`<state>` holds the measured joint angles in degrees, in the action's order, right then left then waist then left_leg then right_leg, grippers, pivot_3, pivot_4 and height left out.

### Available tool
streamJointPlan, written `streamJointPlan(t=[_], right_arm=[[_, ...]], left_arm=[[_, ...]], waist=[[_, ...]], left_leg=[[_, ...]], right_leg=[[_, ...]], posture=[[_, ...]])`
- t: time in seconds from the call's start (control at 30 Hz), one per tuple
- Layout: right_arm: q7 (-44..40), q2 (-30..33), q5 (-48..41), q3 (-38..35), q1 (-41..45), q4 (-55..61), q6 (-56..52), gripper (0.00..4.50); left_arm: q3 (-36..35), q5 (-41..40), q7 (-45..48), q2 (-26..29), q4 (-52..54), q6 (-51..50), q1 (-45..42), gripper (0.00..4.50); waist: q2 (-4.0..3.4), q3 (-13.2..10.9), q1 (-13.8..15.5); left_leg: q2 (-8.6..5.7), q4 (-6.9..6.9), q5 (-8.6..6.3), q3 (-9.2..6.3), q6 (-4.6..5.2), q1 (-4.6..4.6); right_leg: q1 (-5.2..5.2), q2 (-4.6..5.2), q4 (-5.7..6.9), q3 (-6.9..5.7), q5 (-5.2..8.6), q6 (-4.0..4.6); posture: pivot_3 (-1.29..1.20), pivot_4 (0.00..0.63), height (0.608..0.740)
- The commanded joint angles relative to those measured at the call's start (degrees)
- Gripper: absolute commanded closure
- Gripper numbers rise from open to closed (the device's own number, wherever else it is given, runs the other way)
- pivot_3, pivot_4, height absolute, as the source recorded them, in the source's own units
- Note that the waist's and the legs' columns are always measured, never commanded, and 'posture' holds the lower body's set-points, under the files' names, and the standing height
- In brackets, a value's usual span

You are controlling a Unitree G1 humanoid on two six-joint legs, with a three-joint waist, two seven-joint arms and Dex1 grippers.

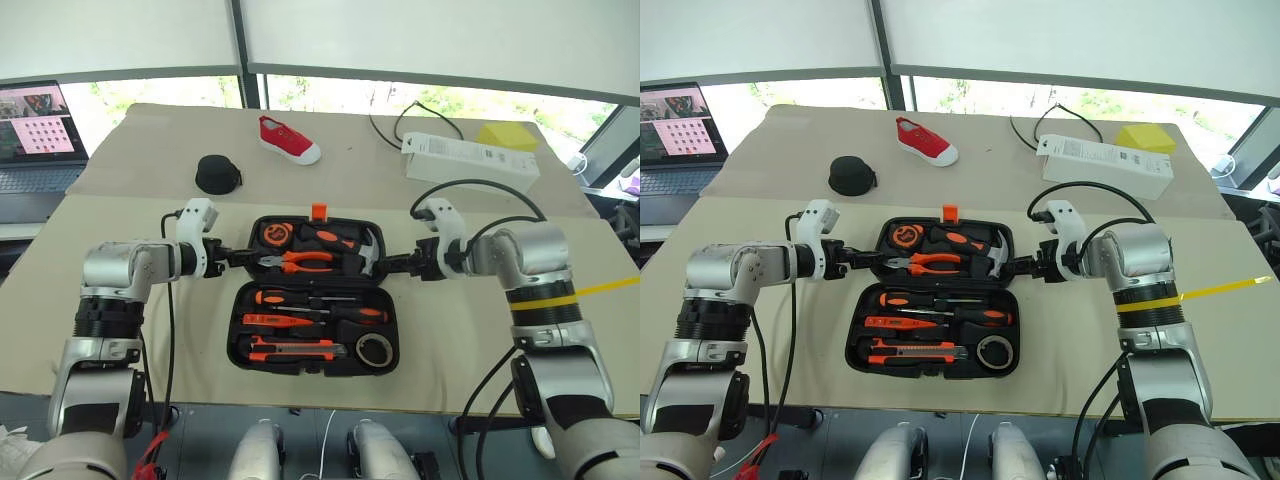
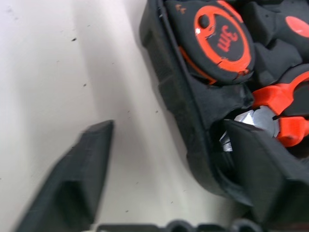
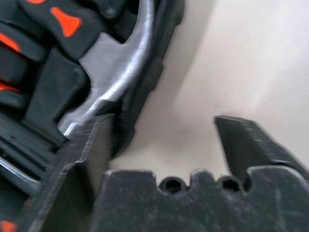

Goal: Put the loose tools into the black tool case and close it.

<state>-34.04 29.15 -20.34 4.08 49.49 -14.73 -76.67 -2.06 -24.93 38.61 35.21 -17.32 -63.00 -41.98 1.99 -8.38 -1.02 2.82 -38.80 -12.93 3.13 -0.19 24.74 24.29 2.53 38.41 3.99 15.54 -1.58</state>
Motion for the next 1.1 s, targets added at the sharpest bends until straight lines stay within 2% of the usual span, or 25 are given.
streamJointPlan(t=[0.03,0.17,0.23,0.27,0.33,0.43,0.53,0.63,0.7,0.77,0.83,0.97,1.07,1.1], right_arm=[[0.5,0.8,1.3,1.7,1.4,-1.7,-0.1,2.14],[0.3,0.6,1.8,3.3,2.1,-5.0,0.7,3.63],[0.5,0.1,1.9,3.4,2.3,-6.0,1.4,4.17],[0.5,-0.1,1.9,3.4,2.4,-6.4,1.7,4.49],[0.4,-1.0,1.3,2.1,2.2,-6.5,3.8,4.49],[-3.2,-1.1,0.6,1.0,-1.1,-1.3,15.0,4.49],[-6.0,0.1,1.1,1.6,-4.1,3.3,22.6,4.49],[-9.2,3.0,3.5,1.2,-11.4,12.7,38.1,4.49],[-9.9,5.7,9.0,2.6,-16.0,14.7,52.9,4.49],[-11.1,9.1,15.3,4.1,-21.0,13.9,72.9,4.49],[-11.3,10.6,17.9,4.0,-25.1,11.9,86.1,4.49],[-6.6,11.0,23.3,3.4,-31.2,7.2,104.8,4.49],[-2.0,11.0,28.5,3.6,-34.2,4.0,113.0,4.49],[-1.3,11.1,29.4,3.8,-35.7,3.2,114.4,4.49]], left_arm=[[0.3,0.5,0.6,0.9,0.4,-0.6,-1.2,2.33],[-0.2,-0.4,2.0,0.8,0.4,-0.9,-0.8,3.92],[-0.7,-1.2,2.7,0.7,0.8,-1.1,-0.2,4.49],[-0.9,-1.5,2.8,0.7,0.8,-1.2,-0.2,4.5],[-2.5,-2.4,2.9,0.1,0.7,-0.3,0.3,4.5],[-7.8,-5.1,4.2,-1.3,1.7,5.2,2.4,4.5],[-9.8,-5.8,5.7,-1.5,3.7,9.3,4.6,4.5],[-13.5,-8.9,10.8,-2.3,11.9,17.3,12.4,4.5],[-14.3,-8.9,13.2,-2.2,15.3,22.4,16.9,4.5],[-15.6,-7.4,14.3,-3.0,17.3,30.7,20.9,4.5],[-16.8,-6.0,14.8,-3.7,17.8,38.0,24.2,4.5],[-15.9,0.4,18.1,-4.1,16.7,58.4,33.0,4.5],[-13.1,5.2,22.0,-3.2,14.7,71.2,39.6,4.5],[-13.2,4.8,22.4,-3.5,14.5,72.3,41.5,4.5]], waist=[[0.0,0.0,0.1],[0.0,0.0,0.1],[0.01,0.0,0.1],[0.06,0.0,0.1],[0.09,0.1,0.0],[0.14,0.1,-0.1],[0.15,0.1,-0.2],[0.11,0.1,-0.3],[0.09,0.0,-0.1],[0.08,0.0,0.1],[0.07,0.0,0.3],[0.07,0.0,0.2],[0.07,0.0,-0.3],[0.06,0.0,-0.2]], left_leg=[[0.0,0.0,0.0,0.0,0.0,-0.01],[0.0,-0.02,0.0,0.0,0.0,-0.14],[0.0,-0.02,0.01,-0.01,0.0,-0.26],[0.0,-0.03,0.01,0.0,0.0,-0.38],[0.0,-0.04,0.04,0.0,0.01,-0.45],[0.01,-0.04,0.06,-0.01,0.02,-0.47],[0.02,-0.03,0.08,-0.01,0.0,-0.38],[0.01,0.0,0.13,-0.01,-0.05,-0.12],[0.03,0.07,0.12,-0.01,-0.05,0.04],[0.04,0.07,0.11,-0.01,-0.05,0.15],[0.01,0.07,0.07,0.05,0.01,0.2],[0.03,0.08,0.05,0.1,0.03,0.08],[0.05,0.2,0.06,0.27,0.03,-0.27],[0.05,0.27,0.05,0.3,0.03,-0.43]], right_leg=[[-0.01,0.0,0.01,0.0,0.0,0.0],[-0.14,0.0,0.02,-0.01,0.0,0.0],[-0.25,0.0,0.04,-0.01,0.0,0.0],[-0.36,0.0,0.04,-0.01,0.0,0.0],[-0.45,0.0,0.04,0.0,-0.02,-0.02],[-0.47,-0.01,0.04,0.0,-0.05,-0.01],[-0.32,-0.01,0.08,0.02,-0.06,0.0],[-0.06,-0.01,0.09,0.03,-0.08,0.01],[0.06,0.03,-0.02,0.02,-0.08,0.0],[0.08,0.05,-0.22,-0.02,-0.09,-0.01],[0.06,0.14,-0.35,-0.01,-0.12,-0.08],[-0.06,0.15,-0.4,-0.01,-0.15,-0.11],[-0.24,0.14,-0.39,0.16,-0.17,-0.08],[-0.36,0.14,-0.41,0.17,-0.16,-0.07]], posture=[[0.0,0.15,0.74],[0.0,0.15,0.74],[0.0,0.15,0.74],[0.0,0.15,0.74],[0.0,0.15,0.74],[0.0,0.15,0.74],[0.0,0.15,0.74],[0.0,0.15,0.74],[0.0,0.15,0.74],[0.0,0.15,0.74],[0.0,0.15,0.74],[0.0,0.15,0.74],[0.0,0.15,0.74],[0.0,0.15,0.74]])
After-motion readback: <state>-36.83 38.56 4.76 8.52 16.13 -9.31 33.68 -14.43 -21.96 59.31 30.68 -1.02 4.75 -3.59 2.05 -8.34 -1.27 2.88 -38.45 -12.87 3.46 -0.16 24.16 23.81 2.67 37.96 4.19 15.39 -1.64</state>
